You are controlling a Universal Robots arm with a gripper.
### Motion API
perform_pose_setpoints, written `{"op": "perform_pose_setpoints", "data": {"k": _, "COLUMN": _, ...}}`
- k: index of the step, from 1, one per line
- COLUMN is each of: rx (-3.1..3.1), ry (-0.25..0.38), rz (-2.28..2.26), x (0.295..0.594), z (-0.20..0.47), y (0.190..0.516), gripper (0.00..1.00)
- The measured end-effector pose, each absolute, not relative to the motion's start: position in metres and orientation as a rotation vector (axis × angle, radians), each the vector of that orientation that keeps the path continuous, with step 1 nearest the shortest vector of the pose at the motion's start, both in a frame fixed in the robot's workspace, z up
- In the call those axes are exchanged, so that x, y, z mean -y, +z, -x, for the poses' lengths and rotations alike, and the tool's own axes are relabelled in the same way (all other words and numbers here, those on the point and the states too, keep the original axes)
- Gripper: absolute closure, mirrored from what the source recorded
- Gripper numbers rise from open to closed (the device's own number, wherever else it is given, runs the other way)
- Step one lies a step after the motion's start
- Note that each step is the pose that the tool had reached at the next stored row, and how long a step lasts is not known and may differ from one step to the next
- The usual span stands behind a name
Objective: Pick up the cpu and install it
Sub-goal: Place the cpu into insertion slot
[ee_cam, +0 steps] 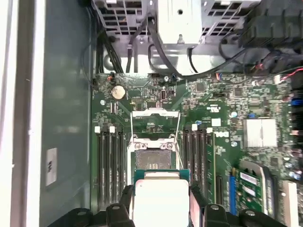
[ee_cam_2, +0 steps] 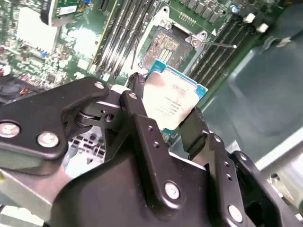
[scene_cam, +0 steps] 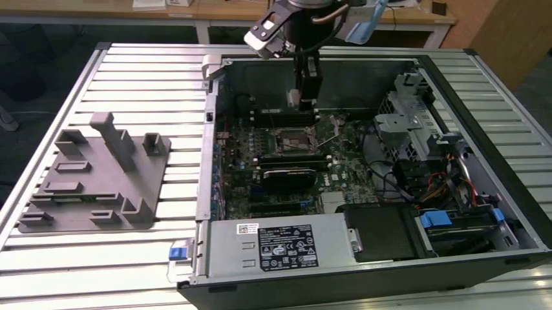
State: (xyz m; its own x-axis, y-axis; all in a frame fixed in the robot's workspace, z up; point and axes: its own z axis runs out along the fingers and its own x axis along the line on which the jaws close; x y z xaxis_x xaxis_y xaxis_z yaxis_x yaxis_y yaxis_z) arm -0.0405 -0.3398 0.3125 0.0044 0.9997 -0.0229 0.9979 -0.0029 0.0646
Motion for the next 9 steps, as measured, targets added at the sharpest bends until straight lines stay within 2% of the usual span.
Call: {"op": "perform_pose_setpoints", "data": {"k": 9, "rx": -2.168, "ry": 0.045, "rz": -2.187, "x": 0.34, "z": 0.041, "y": 0.353, "gripper": 0.45}}
